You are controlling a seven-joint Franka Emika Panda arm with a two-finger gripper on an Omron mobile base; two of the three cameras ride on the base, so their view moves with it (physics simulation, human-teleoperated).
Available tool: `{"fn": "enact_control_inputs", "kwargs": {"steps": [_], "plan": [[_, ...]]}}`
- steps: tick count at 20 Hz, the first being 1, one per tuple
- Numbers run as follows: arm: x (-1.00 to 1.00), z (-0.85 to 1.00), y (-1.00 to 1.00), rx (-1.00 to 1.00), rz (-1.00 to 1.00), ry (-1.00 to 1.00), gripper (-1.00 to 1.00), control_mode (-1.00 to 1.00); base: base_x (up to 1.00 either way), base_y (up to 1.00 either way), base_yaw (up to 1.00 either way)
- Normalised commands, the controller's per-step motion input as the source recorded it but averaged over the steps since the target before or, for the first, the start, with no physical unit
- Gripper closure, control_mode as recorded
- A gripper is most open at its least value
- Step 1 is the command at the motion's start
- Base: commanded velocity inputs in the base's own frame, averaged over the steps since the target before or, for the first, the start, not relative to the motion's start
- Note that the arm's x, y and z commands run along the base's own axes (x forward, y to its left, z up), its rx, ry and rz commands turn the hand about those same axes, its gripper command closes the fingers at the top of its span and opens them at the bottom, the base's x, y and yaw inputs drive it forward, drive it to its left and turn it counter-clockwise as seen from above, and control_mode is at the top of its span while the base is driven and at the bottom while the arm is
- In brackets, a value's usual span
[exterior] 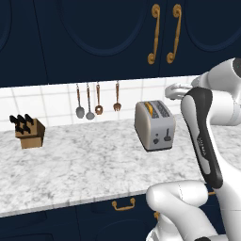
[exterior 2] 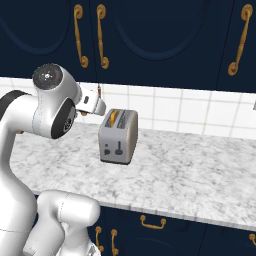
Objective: Start the toaster. Once the lever pops up, take the bread to the plate on the dining counter.
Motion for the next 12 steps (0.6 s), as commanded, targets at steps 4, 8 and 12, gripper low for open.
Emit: {"fn": "enact_control_inputs", "kwargs": {"steps": [4, 8, 12], "plan": [[0.0, 0.0, 0.0, 0.0, 0.0, 0.0, -1.0, -1.0, 0.0, 0.0, 0.0], [0.0, 0.0, 0.0, 0.0, 0.0, 0.0, -1.0, -1.0, 0.0, 0.0, 0.0], [0.0, 0.0, 0.0, 0.0, 0.0, 0.0, -1.0, -1.0, 0.0, 0.0, 0.0]]}}
